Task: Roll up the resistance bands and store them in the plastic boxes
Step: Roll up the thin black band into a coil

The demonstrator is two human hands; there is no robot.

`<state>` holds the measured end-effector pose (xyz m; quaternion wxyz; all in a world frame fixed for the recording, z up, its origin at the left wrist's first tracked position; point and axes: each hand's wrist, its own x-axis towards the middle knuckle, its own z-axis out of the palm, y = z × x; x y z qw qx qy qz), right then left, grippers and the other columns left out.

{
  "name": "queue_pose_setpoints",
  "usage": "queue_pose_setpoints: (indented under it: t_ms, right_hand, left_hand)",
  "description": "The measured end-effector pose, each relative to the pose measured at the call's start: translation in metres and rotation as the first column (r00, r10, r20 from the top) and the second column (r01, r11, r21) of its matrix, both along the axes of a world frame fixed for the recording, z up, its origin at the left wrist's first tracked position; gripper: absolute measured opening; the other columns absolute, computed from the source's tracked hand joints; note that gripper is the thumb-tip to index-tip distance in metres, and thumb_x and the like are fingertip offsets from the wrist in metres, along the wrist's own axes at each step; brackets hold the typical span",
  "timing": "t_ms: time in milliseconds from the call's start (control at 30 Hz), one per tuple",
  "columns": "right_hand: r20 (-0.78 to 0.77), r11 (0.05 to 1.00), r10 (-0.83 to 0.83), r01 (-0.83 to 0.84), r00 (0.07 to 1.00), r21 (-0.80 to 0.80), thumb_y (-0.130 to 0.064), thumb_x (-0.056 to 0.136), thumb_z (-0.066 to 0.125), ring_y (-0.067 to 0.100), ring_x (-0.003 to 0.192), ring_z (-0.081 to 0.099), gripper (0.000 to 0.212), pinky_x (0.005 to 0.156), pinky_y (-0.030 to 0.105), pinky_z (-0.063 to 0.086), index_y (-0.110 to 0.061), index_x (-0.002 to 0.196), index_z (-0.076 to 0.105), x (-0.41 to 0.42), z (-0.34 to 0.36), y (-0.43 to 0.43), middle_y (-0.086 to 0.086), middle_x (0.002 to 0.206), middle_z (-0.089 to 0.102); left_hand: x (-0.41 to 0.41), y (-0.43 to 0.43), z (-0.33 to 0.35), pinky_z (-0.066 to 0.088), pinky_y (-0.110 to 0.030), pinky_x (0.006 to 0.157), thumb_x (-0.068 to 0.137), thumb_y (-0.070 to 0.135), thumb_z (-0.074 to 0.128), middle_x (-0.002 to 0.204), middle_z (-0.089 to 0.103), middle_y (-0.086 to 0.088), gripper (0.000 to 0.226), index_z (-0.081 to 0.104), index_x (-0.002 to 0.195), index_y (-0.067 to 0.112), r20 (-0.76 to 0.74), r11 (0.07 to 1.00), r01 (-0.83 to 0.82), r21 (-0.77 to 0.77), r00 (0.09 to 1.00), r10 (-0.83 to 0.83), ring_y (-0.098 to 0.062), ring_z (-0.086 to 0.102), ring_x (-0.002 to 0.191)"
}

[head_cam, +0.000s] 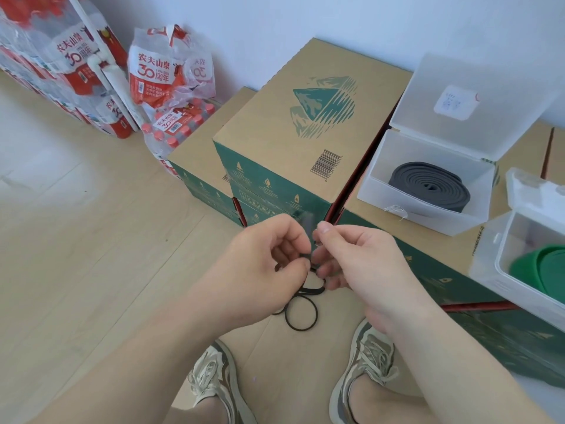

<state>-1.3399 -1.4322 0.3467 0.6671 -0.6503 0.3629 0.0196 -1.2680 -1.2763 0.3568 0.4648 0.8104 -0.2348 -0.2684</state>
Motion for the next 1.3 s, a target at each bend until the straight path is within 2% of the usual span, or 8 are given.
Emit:
queue_pose_setpoints:
  t_ms: [100,200,333,500,633,800,1000,1300]
  right_hand:
    - [0.056,0.952,0.06,-0.04,0.997,-0.303,-0.025,0.097,0.066,0.008,0.083,0.068,0.013,0.08,0.031,0.059,-0.033,0.102,0.075,-0.002,-0.002,-0.002,-0.006,0.094,0.075]
    - [0.148,0.898,0.301,-0.229,0.942,-0.375,-0.001,0.095,0.06,-0.002,0.109,0.066,0.047,0.097,0.021,0.053,-0.042,0.118,0.069,-0.005,0.004,0.002,-0.018,0.113,0.073]
    - [0.227,0.929,0.323,-0.263,0.919,-0.259,-0.002,0.099,0.06,0.019,0.087,0.077,0.032,0.085,0.037,0.062,-0.029,0.108,0.075,-0.005,0.007,0.003,0.0,0.09,0.08]
    - [0.186,0.932,0.233,-0.164,0.954,-0.324,-0.017,0.1,0.065,0.025,0.062,0.068,0.02,0.058,0.026,0.056,-0.03,0.096,0.079,-0.005,0.005,-0.002,0.007,0.07,0.072]
    - [0.12,0.861,0.215,-0.13,0.969,-0.492,-0.028,0.098,0.066,0.029,0.065,0.065,0.016,0.067,0.041,0.058,-0.038,0.094,0.078,-0.005,-0.003,-0.005,0.005,0.07,0.071]
    - [0.102,0.849,0.195,-0.116,0.975,-0.516,-0.029,0.097,0.064,0.03,0.065,0.067,0.011,0.069,0.047,0.06,-0.034,0.097,0.074,-0.005,-0.007,-0.009,0.004,0.07,0.071]
    - [0.123,0.905,0.227,-0.162,0.966,-0.394,-0.021,0.098,0.065,0.025,0.063,0.069,0.032,0.075,0.039,0.061,-0.052,0.107,0.067,-0.005,-0.002,-0.005,0.0,0.071,0.075]
    - [0.179,0.977,0.166,-0.138,0.97,-0.162,-0.019,0.095,0.072,0.016,0.054,0.065,0.007,0.05,0.024,0.048,-0.02,0.089,0.075,-0.003,0.007,-0.006,0.004,0.075,0.076]
  left_hand:
    - [0.004,0.001,0.001,0.06,-0.037,0.071,0.096,0.006,0.064,0.08,0.066,0.009,0.023,0.069,0.1,0.028,-0.069,0.993,-0.079,-0.088,0.995,0.073,-0.011,0.064,0.076]
    - [0.006,0.0,0.006,0.058,-0.035,0.066,0.099,0.002,0.061,0.08,0.068,0.002,0.017,0.066,0.103,0.018,-0.193,0.981,-0.102,-0.165,0.979,0.069,-0.012,0.063,0.07]
    - [0.006,0.0,0.014,0.056,-0.029,0.056,0.098,0.002,0.065,0.08,0.074,-0.016,0.008,0.062,0.103,0.008,-0.282,0.949,-0.193,-0.25,0.952,0.12,-0.017,0.066,0.06]
    - [0.014,0.005,0.008,0.063,-0.039,0.064,0.098,0.009,0.067,0.078,0.076,-0.009,0.009,0.072,0.101,0.016,-0.196,0.949,-0.235,-0.211,0.961,0.194,-0.02,0.07,0.064]
    - [0.01,0.007,0.001,0.064,-0.038,0.077,0.1,0.013,0.063,0.083,0.076,0.003,0.029,0.073,0.115,0.036,0.006,0.975,-0.131,-0.178,0.991,0.134,-0.017,0.074,0.076]
    - [0.009,0.009,0.001,0.059,-0.022,0.079,0.095,0.016,0.072,0.098,0.071,0.011,0.036,0.071,0.13,0.025,0.161,0.996,0.051,-0.077,0.986,-0.038,-0.005,0.068,0.095]
    - [0.009,0.008,0.001,0.06,-0.027,0.085,0.094,0.018,0.074,0.109,0.066,0.01,0.046,0.064,0.139,0.02,0.218,0.993,0.075,-0.094,0.975,-0.053,-0.01,0.066,0.107]
    - [0.013,0.008,-0.003,0.049,-0.013,0.073,0.099,0.019,0.067,0.09,0.068,0.014,0.021,0.077,0.116,0.025,0.327,0.998,0.057,-0.001,0.944,-0.054,-0.003,0.066,0.087]
